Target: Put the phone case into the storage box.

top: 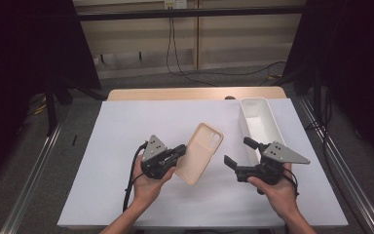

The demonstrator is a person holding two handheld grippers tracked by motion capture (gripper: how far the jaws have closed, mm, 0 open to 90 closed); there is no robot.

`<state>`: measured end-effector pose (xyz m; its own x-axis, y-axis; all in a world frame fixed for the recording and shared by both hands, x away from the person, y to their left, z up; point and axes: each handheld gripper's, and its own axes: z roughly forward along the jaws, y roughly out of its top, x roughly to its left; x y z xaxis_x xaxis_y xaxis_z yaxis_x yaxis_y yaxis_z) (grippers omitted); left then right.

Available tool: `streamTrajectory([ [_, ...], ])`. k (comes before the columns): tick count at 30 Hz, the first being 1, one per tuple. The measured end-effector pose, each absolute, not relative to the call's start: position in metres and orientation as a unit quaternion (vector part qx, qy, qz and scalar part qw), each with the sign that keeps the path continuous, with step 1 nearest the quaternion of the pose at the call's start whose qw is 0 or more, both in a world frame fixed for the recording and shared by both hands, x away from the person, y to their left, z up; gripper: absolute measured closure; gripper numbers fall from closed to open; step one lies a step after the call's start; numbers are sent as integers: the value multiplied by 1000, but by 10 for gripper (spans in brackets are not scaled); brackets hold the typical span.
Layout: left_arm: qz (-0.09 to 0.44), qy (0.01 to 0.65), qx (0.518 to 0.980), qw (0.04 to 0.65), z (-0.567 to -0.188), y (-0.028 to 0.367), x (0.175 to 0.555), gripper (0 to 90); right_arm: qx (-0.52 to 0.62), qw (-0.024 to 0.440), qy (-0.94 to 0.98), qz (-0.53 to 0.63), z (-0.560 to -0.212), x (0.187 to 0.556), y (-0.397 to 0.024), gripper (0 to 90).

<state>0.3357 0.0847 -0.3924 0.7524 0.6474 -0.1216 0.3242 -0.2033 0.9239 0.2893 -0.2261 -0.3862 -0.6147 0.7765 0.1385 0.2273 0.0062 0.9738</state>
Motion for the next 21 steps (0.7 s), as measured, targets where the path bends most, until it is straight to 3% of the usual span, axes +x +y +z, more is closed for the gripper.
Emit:
streamTrajectory([
  [5, 150, 315, 765, 541, -394, 81, 335, 876, 372, 220, 676, 597, -384, 296, -216, 99],
  [21, 144, 307, 764, 549, -398, 72, 332, 876, 380, 198, 688, 585, -392, 310, -208, 315],
])
